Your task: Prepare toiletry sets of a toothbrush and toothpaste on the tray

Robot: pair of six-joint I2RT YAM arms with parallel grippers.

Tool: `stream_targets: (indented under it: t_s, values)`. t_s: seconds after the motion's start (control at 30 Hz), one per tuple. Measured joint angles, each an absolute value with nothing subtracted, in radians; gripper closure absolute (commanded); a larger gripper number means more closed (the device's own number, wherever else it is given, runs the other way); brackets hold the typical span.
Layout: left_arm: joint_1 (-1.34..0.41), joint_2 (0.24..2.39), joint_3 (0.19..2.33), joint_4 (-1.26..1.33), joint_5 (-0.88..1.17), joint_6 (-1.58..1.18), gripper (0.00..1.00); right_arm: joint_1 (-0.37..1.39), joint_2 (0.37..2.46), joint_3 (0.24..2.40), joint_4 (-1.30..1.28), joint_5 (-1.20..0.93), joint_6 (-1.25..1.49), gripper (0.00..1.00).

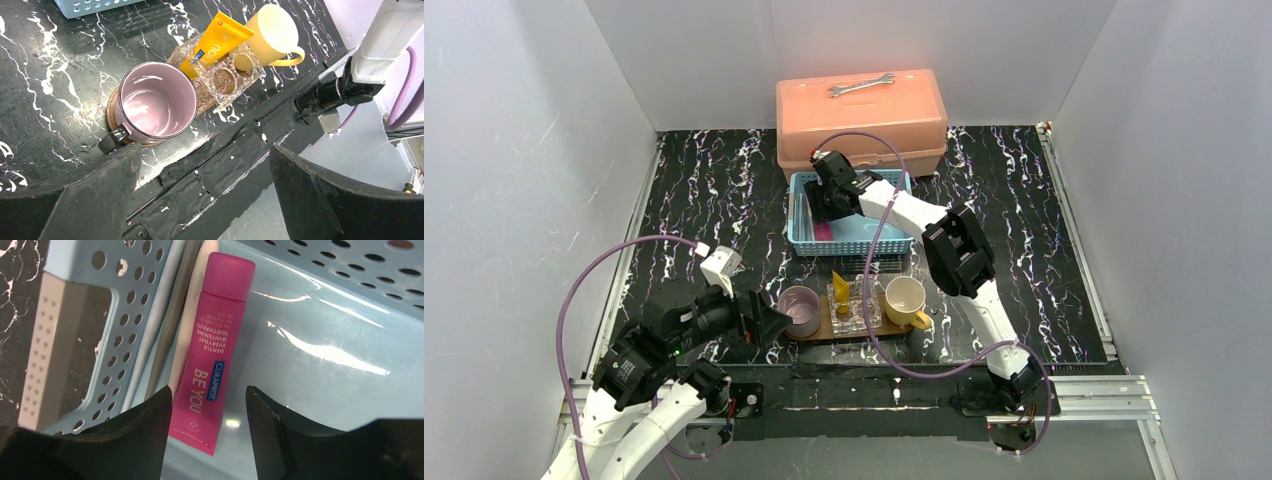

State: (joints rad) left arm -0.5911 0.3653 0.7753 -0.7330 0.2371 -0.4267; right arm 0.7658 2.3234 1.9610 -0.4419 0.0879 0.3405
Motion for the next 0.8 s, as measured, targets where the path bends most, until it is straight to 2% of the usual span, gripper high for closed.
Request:
stream_targets:
  t_s: [0.33, 0.6, 0.8]
  values:
    - [-0.591, 0.360, 0.775, -0.733, 0.242, -0.427, 0.02, 0.748, 2.398, 2.025, -0.415, 0.075, 0.366, 0.43]
    - [-0.591, 0.360, 0.774, -0.733, 0.244, -0.427, 0.02, 0.743, 2.423, 2.045, -0.386, 0.052, 0.384, 0.62]
    - [-0.591, 0.360, 0.774, -0.733, 0.244, -0.427, 0.02, 0.742, 2.425, 2.046, -0.385, 0.048, 0.384, 0.85]
